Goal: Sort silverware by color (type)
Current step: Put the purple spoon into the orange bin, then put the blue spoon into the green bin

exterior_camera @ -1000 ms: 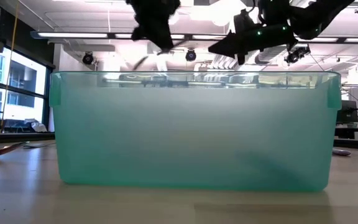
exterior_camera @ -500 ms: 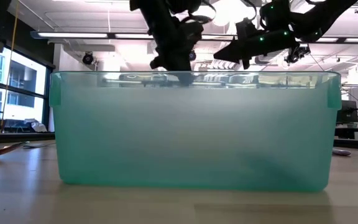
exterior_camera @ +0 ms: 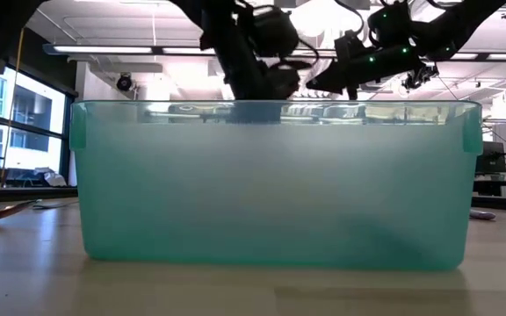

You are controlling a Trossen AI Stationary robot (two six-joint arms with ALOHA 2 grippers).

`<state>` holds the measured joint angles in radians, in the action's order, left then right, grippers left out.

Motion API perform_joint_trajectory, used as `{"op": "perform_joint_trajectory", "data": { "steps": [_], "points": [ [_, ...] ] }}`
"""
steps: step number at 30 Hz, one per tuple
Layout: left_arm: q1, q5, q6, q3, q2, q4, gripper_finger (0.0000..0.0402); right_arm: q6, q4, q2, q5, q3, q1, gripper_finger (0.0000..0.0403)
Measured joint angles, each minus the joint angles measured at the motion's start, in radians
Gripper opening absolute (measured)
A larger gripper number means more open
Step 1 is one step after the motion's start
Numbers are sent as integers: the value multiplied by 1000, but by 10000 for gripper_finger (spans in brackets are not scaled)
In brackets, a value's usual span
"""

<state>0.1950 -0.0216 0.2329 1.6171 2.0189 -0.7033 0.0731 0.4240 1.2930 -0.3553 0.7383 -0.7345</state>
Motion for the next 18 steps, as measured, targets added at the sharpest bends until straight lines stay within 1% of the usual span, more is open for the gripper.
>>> {"op": "perform_joint_trajectory", "data": {
  "steps": [3,7,9,15,18],
  "points": [
    [9,-3,0,-1,19,1,38,5,0,0,0,0,-9,0],
    [27,-47,11,0,21,-8,38,7,0,0,3,0,-17,0],
    [36,-52,28,0,24,-14,40,6,0,0,3,0,-19,0],
    [49,-51,45,0,24,-75,118,6,-1,0,3,0,-18,0],
    [49,-43,17,0,6,-126,127,10,-2,0,2,0,-18,0]
  ]
}}
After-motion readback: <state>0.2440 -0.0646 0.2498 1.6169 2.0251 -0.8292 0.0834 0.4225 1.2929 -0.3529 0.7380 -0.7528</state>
